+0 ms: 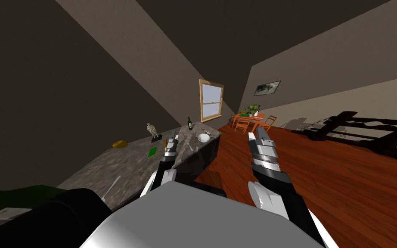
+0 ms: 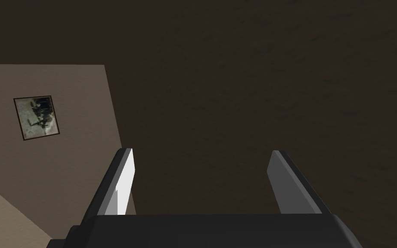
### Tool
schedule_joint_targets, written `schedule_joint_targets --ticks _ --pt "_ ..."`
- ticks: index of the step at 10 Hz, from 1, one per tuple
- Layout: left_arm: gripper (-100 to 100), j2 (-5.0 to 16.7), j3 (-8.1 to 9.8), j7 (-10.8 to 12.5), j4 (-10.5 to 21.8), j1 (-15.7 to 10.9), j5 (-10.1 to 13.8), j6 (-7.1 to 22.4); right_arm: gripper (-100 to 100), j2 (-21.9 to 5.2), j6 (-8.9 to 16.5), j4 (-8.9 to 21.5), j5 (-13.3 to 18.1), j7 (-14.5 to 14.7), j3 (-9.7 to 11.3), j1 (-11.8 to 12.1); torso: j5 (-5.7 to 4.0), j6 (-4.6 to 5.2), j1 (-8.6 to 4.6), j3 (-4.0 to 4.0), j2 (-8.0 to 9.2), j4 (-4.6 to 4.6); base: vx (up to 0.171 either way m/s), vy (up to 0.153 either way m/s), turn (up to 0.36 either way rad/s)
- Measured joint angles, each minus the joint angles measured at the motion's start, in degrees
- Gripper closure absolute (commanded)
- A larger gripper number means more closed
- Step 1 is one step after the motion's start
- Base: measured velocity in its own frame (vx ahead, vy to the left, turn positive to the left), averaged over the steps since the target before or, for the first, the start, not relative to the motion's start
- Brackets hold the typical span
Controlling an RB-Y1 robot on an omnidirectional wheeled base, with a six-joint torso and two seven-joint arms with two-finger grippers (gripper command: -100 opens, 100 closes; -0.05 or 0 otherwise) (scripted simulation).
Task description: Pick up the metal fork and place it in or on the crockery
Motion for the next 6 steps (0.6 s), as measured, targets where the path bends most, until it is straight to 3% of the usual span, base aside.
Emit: schedule_joint_targets --ticks 6 --pt "-100 7.85 0.71 -0.02 0.75 2.54 0.46 3.91 0 0.00 0.00 0.00 0.00 0.00 0.00 0.00 -0.03 0.01 -0.16 -0.08 -0.15 -0.03 0.032 -0.039 -0.048"
